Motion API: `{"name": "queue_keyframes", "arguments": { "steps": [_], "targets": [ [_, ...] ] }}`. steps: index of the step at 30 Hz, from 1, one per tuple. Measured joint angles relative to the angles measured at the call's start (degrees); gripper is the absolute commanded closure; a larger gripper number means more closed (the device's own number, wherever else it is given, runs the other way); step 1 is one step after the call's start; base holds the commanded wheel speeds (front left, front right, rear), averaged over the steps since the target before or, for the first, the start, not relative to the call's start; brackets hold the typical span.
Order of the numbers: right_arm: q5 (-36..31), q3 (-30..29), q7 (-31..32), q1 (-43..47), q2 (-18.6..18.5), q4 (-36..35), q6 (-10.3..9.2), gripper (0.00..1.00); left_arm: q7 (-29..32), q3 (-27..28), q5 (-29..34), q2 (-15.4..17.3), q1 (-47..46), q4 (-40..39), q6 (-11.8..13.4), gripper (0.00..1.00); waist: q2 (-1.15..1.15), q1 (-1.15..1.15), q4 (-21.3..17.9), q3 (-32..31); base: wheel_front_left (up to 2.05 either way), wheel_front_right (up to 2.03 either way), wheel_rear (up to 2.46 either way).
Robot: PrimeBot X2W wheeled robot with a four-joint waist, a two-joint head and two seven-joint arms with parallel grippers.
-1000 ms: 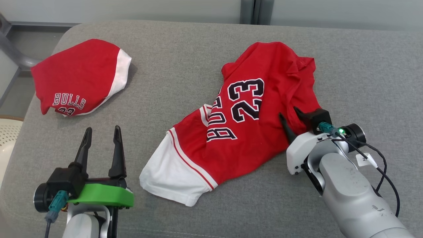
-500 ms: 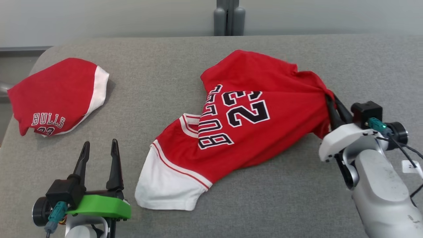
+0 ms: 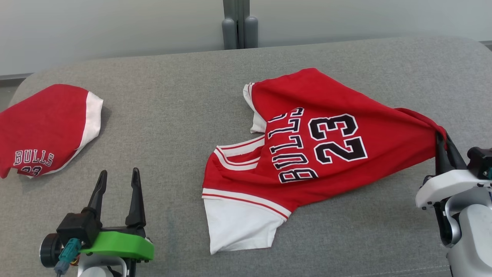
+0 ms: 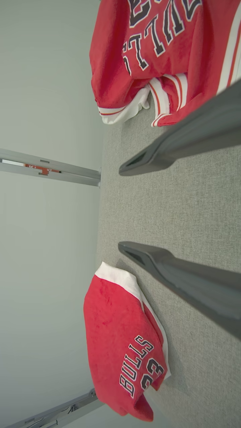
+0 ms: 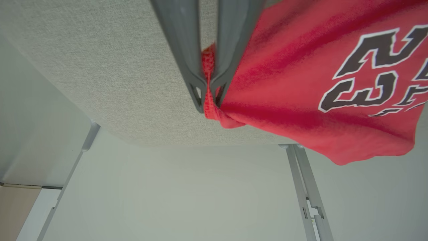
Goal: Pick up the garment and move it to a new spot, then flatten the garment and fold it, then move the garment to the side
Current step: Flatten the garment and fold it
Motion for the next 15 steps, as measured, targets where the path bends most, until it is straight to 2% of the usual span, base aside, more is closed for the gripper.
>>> {"name": "queue_keyframes", "arguments": {
  "steps": [9,15],
  "targets": [
    [-2.49,1.21,-1.26,0.13,2.86,-6.26,-0.01,0.00,0.00,0.54,0.54,-0.02,-0.09,0.34,-0.33,0.00,0.00,0.00,-0.67,-0.31,0.00,0.00,0.00],
    [-3.00,4.36,-1.64,3.21,5.28,-11.76,-0.01,0.00,0.00,1.41,0.99,-0.03,-0.04,0.51,-0.57,0.00,0.00,0.00,-1.27,-1.04,0.00,0.00,0.00]
  ]
}}
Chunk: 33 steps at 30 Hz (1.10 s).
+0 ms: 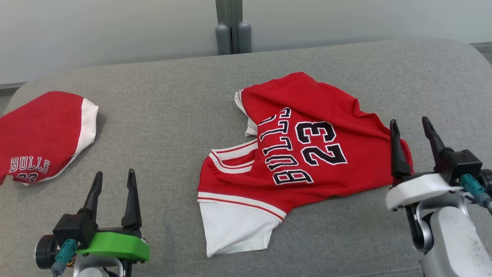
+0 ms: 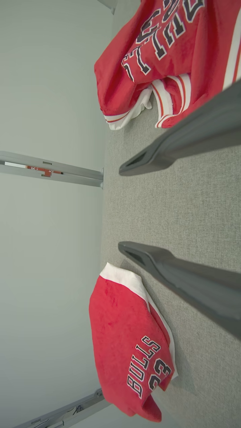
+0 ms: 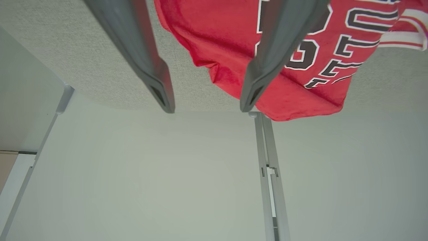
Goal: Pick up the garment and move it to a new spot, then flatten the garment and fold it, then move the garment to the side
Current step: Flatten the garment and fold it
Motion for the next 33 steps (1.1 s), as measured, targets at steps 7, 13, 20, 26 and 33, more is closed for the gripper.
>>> {"name": "queue_keyframes", "arguments": {
  "steps": [7,13,20,26,33],
  "targets": [
    [0.52,4.13,-0.05,4.81,2.26,-6.11,0.00,0.00,0.00,0.41,0.49,0.00,0.04,0.05,-0.23,0.00,0.00,0.00,-0.75,-0.27,0.00,0.00,0.00],
    [1.22,5.75,-0.05,6.21,3.08,-7.90,0.00,0.00,0.00,-0.58,1.27,0.15,-0.68,0.60,-0.30,0.00,0.00,0.00,-1.51,0.39,0.00,0.00,0.00],
    [1.30,5.83,-0.05,5.50,3.23,-8.12,0.00,0.00,0.00,-5.03,2.88,3.13,-8.03,3.14,-0.49,0.00,0.00,0.00,-2.93,1.72,0.00,0.00,0.00],
    [1.34,6.33,-0.05,4.74,3.38,-7.73,0.00,0.00,2.60,-12.50,1.71,5.90,-16.46,8.34,-0.58,0.00,0.00,0.00,-4.74,3.05,0.00,0.00,0.00],
    [1.43,6.12,-0.05,3.47,3.43,-7.20,0.00,0.00,9.73,-20.26,-3.15,9.76,-22.82,14.49,-0.58,0.00,0.00,0.00,-7.41,4.94,0.00,0.00,0.00]
  ]
}}
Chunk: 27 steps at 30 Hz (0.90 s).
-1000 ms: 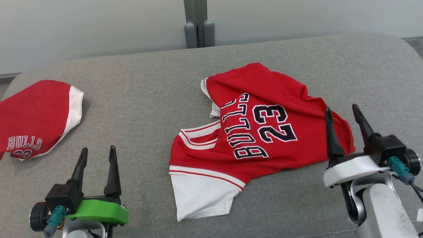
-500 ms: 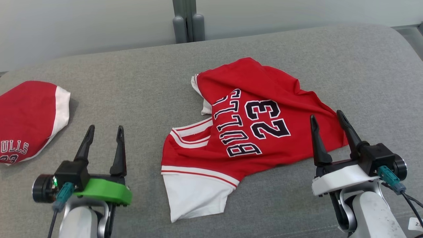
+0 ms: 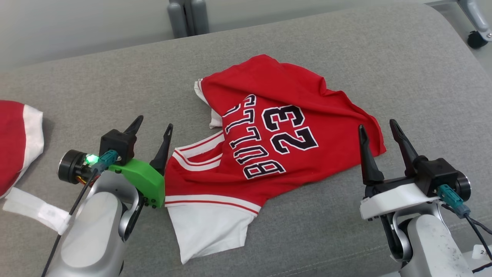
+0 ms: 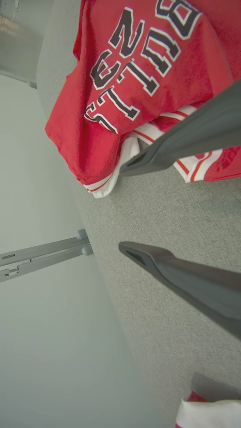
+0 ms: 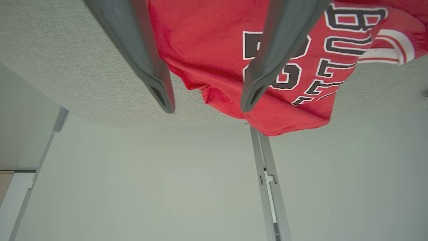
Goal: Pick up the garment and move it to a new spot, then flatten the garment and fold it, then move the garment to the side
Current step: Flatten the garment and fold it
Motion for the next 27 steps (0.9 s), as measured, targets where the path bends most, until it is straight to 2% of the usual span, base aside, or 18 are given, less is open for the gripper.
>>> {"name": "queue_keyframes", "arguments": {
  "steps": [8,15,16,17,18,27],
  "targets": [
    [0.43,-0.43,0.00,-0.70,0.05,0.42,0.00,0.00,8.64,-7.58,-7.43,3.85,-2.32,5.80,-0.02,0.00,0.00,0.00,-2.94,2.09,0.00,0.00,0.00],
    [0.58,-0.56,0.00,-1.04,0.07,0.67,0.00,0.00,13.91,-12.96,-12.02,4.80,-3.32,8.81,-0.03,0.00,0.00,0.00,-4.18,3.21,0.00,0.00,0.00],
    [0.58,-0.60,0.00,-1.16,0.07,0.67,0.00,0.00,14.28,-13.48,-12.56,4.76,-3.53,8.92,-0.03,0.47,0.00,0.00,-4.26,3.33,0.00,0.00,0.00],
    [0.59,-0.65,0.00,-1.25,0.08,0.67,0.00,0.00,14.35,-14.07,-13.16,4.74,-3.72,8.98,-0.03,0.76,0.00,0.00,-4.30,3.39,0.00,0.00,0.00],
    [0.59,-0.71,0.00,-1.30,0.07,0.66,0.01,0.00,14.39,-14.92,-13.69,4.79,-3.97,8.94,-0.03,1.00,0.00,0.00,-4.31,3.43,0.00,0.00,0.00],
    [0.67,-1.45,0.00,-1.03,0.09,0.68,0.00,0.00,9.00,-14.59,-14.30,5.08,-5.75,9.21,0.41,1.00,0.00,0.00,-2.77,3.03,0.00,0.00,0.00]
  ]
}}
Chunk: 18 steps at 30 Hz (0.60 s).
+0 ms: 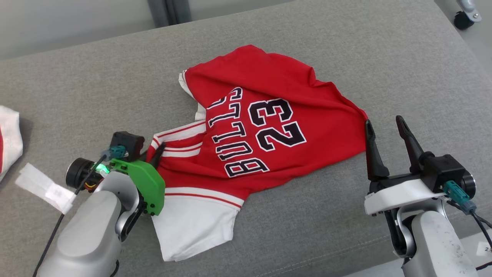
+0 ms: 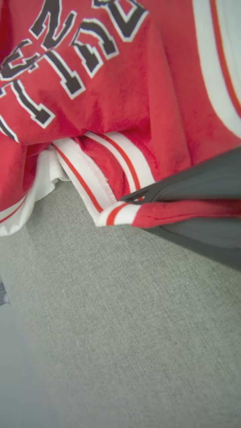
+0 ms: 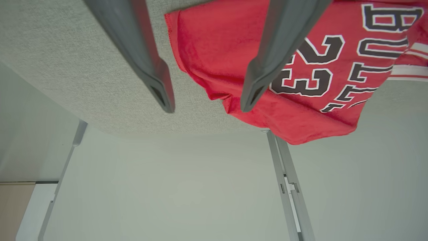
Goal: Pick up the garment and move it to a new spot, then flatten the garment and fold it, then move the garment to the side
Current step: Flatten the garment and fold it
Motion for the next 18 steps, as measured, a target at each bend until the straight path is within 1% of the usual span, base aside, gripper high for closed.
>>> {"name": "queue_keyframes", "arguments": {
  "steps": [5,10,14,17,18],
  "targets": [
    [0.08,-0.30,0.00,0.36,0.02,0.19,0.01,0.00,-4.92,2.89,-1.46,0.68,0.88,-0.67,1.83,1.00,0.00,0.00,1.89,-0.87,0.00,0.00,0.00],
    [0.07,-0.30,0.00,0.66,0.04,0.66,0.01,0.00,-9.22,6.47,-3.71,3.09,5.12,-1.15,4.19,1.00,0.00,0.00,3.95,-1.91,0.00,0.00,0.00],
    [0.07,-0.26,0.00,0.91,0.04,0.97,0.01,0.00,-11.44,8.80,-5.44,4.17,8.91,-1.44,5.63,1.00,0.00,0.00,5.02,-2.64,0.00,0.00,0.00],
    [0.07,-0.23,0.00,1.02,0.04,1.22,0.01,0.00,-12.50,9.06,-6.04,4.58,11.15,-1.45,6.14,1.00,0.00,0.00,5.45,-3.06,0.00,0.00,0.00],
    [0.07,-0.25,0.00,1.14,0.04,1.32,0.01,0.00,-13.17,9.16,-6.06,4.49,11.58,-1.62,6.44,0.76,0.00,0.00,5.54,-3.19,0.00,0.00,0.00]
  ]
}}
